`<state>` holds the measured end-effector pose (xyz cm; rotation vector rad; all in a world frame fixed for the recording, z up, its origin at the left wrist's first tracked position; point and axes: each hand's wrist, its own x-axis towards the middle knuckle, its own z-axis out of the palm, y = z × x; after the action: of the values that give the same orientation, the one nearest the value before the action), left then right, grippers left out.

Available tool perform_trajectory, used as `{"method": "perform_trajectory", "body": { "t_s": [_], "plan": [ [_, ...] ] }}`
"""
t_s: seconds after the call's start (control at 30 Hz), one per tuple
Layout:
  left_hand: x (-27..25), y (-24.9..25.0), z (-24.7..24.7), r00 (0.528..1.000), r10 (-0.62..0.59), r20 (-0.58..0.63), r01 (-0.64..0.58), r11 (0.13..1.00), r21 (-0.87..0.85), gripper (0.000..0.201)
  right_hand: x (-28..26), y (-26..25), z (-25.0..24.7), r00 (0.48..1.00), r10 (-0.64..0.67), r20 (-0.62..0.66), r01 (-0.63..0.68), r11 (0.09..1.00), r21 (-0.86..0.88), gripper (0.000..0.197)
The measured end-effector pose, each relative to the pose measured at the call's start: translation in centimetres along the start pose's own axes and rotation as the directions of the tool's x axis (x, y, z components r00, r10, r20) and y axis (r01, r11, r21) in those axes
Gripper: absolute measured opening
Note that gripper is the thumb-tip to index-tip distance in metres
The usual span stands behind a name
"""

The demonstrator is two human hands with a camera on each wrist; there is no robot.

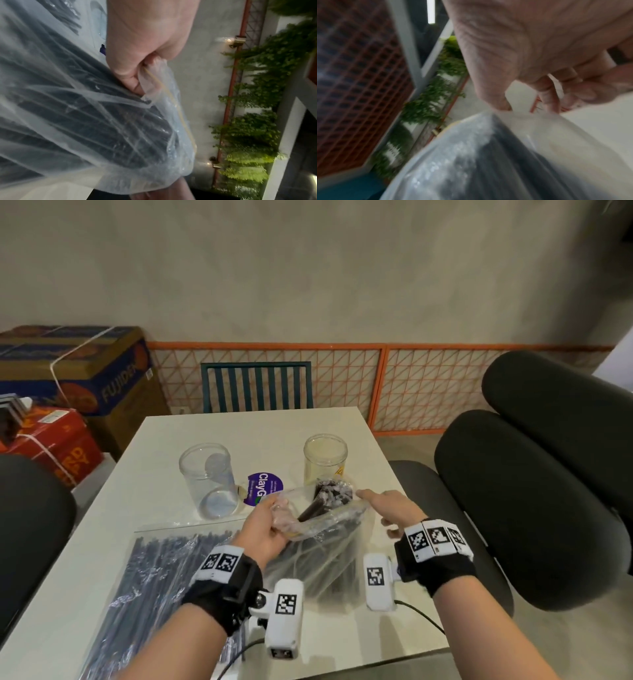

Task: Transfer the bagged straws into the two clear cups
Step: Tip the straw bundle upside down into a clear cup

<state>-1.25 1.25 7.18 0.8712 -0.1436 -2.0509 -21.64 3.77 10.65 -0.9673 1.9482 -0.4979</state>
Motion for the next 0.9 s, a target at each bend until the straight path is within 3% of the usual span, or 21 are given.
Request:
{"method": "perform_trajectory", "body": {
  "t_s": [0.07, 0.13, 0.2, 0.27, 0.3, 0.37, 0.4, 0.43, 0.5, 0.53, 0.57, 0.6, 0.63, 0.67, 0.7, 0.73, 0.8, 0.9],
  "plan": [
    [-0.2, -0.4, -0.2, 1.0, 0.017, 0.017, -0.015, 0.997, -0.081, 0.055, -0.4, 0.2, -0.7, 0.997, -0.077, -0.019, 0.074, 0.991, -0.114, 0.05],
    [-0.1, -1.1, -0.5, 0.998, 0.032, 0.061, -0.021, 0.986, -0.163, 0.058, -1.0, 0.2, -1.0, 0.999, -0.042, 0.025, 0.044, 0.997, -0.056, 0.043],
    [-0.3, -2.0, -0.7, 0.995, 0.093, 0.046, -0.082, 0.975, -0.205, 0.052, -1.4, 0.5, -0.5, 0.996, -0.048, 0.073, 0.039, 0.991, 0.125, 0.023],
    [-1.0, -2.6, -1.1, 0.985, 0.17, 0.018, -0.164, 0.967, -0.196, 0.043, -1.0, 1.0, 0.2, 0.995, -0.072, 0.065, 0.04, 0.919, 0.393, 0.019],
    [-1.6, -2.6, -1.1, 0.981, 0.191, 0.036, -0.18, 0.962, -0.204, 0.038, -0.9, 1.3, 0.6, 0.994, -0.071, 0.084, 0.011, 0.825, 0.566, 0.02],
    [-2.7, -1.9, -1.4, 0.98, 0.2, 0.016, -0.201, 0.973, 0.113, 0.018, -0.4, 2.3, 1.5, 0.971, -0.104, 0.215, -0.131, 0.524, 0.842, 0.01],
    [-2.7, -1.7, -1.6, 0.972, 0.225, -0.064, -0.197, 0.936, 0.291, 0.011, -0.1, 3.0, 2.2, 0.953, -0.147, 0.263, -0.192, 0.377, 0.906, 0.017],
    [-2.7, -1.3, -1.7, 0.956, 0.262, -0.134, -0.21, 0.926, 0.313, 0.023, 0.4, 3.6, 3.0, 0.94, -0.186, 0.285, -0.227, 0.28, 0.933, 0.034],
    [-3.4, -1.3, -1.7, 0.971, 0.154, -0.182, -0.078, 0.927, 0.367, 0.043, 0.4, 3.7, 4.2, 0.929, -0.238, 0.283, -0.237, 0.204, 0.95, 0.06],
    [-2.8, -1.6, -2.8, 0.968, 0.122, -0.22, -0.038, 0.935, 0.353, 0.045, 0.0, 3.4, 4.7, 0.927, -0.247, 0.282, -0.238, 0.194, 0.952, 0.053],
    [-2.3, -2.1, -3.3, 0.973, 0.076, -0.217, 0.001, 0.943, 0.333, 0.045, -0.3, 3.1, 5.1, 0.936, -0.23, 0.267, -0.224, 0.197, 0.955, 0.033],
    [-1.9, -2.2, -3.9, 0.972, 0.095, -0.214, -0.016, 0.94, 0.342, 0.037, -0.6, 2.8, 5.3, 0.953, -0.2, 0.229, -0.164, 0.296, 0.941, 0.025],
    [-1.8, -2.1, -3.7, 0.987, 0.033, -0.159, 0.006, 0.97, 0.241, 0.027, -0.3, 2.9, 5.5, 0.96, -0.213, 0.182, -0.068, 0.455, 0.888, 0.025],
    [-1.4, -2.1, -3.5, 0.988, -0.061, -0.139, 0.073, 0.994, 0.081, 0.039, -0.7, 2.8, 5.4, 0.962, -0.233, 0.141, 0.051, 0.662, 0.748, 0.022],
    [-1.0, -1.9, -3.4, 0.988, -0.121, -0.092, 0.124, 0.992, 0.03, 0.047, -0.7, 2.8, 5.3, 0.961, -0.263, 0.086, 0.173, 0.814, 0.554, 0.016],
    [-1.0, -1.6, -3.1, 0.992, -0.105, -0.066, 0.109, 0.992, 0.061, 0.046, -0.8, 2.9, 5.1, 0.961, -0.276, 0.014, 0.25, 0.89, 0.381, 0.012],
    [-1.4, -1.1, -2.7, 0.997, -0.066, -0.051, 0.075, 0.979, 0.191, 0.033, -0.5, 3.0, 4.6, 0.948, -0.302, -0.101, 0.316, 0.93, 0.185, 0.016],
    [-1.5, -0.5, -2.3, 0.99, 0.069, -0.124, 0.001, 0.87, 0.493, 0.044, -0.6, 2.6, 3.8, 0.933, -0.3, -0.198, 0.338, 0.92, 0.198, 0.027]
  ]
}}
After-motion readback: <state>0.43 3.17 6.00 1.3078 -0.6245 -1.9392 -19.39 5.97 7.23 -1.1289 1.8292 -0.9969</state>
